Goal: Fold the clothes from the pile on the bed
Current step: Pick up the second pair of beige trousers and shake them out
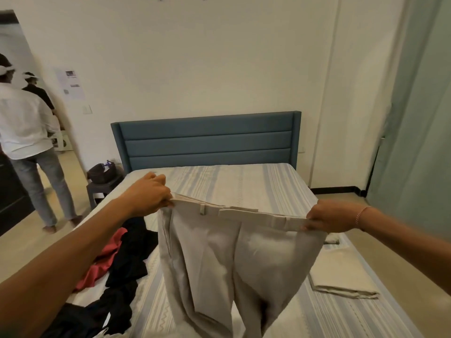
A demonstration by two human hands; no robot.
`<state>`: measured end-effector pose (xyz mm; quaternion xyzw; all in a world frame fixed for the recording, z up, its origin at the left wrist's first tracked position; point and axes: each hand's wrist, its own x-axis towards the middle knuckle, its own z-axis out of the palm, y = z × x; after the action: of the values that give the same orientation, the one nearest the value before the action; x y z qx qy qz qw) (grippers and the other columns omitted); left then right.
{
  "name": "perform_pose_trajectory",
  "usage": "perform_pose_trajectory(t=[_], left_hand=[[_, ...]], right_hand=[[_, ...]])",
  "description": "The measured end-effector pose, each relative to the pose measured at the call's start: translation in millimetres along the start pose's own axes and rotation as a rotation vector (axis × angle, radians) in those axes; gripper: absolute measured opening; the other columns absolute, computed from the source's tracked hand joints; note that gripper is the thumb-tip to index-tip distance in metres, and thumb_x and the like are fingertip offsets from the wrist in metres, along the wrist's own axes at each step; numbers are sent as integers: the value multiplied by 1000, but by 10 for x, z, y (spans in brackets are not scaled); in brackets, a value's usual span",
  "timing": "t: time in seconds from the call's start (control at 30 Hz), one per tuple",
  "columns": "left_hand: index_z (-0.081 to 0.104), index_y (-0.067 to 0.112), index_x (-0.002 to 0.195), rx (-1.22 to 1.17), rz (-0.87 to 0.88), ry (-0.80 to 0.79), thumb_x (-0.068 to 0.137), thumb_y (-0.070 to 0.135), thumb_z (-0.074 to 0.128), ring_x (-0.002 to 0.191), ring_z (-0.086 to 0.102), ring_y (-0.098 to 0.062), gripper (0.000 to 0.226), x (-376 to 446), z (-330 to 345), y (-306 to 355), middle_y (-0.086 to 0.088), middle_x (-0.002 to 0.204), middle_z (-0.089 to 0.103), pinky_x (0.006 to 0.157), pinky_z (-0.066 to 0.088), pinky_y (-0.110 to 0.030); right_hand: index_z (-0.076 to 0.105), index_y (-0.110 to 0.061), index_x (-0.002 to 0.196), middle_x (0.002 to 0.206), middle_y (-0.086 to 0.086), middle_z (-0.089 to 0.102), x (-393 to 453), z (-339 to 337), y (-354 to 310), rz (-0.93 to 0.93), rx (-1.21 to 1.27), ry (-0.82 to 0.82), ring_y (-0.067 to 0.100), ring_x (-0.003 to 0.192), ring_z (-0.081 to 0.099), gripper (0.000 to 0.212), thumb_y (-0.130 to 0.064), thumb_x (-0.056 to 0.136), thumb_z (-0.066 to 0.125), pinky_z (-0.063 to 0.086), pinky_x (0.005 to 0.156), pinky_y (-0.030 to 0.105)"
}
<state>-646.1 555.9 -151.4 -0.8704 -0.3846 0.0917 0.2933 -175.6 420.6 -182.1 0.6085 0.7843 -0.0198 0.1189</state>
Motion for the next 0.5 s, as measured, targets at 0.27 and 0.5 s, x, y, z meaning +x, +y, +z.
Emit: perform_pose_trajectory(t=[0.27,0.5], left_hand=[[56,34,128,18,-124,45,95,70,14,111,48,-11,64,-24,-178,32,13,124,61,94,35,-29],[51,30,139,-11,-316,163,92,73,8,104,57,-19,76,-4,-93,41,0,112,70,86,40,-35]], right_hand=[[47,-28,136,79,-7,60,103,-96,-50,238,-240,385,13,68,59,48,-61,102,37,47,64,23],[68,-34,107,94,-7,72,174,-181,-26,310,-160,527,16,88,66,29,-47,104,41,44,84,33]])
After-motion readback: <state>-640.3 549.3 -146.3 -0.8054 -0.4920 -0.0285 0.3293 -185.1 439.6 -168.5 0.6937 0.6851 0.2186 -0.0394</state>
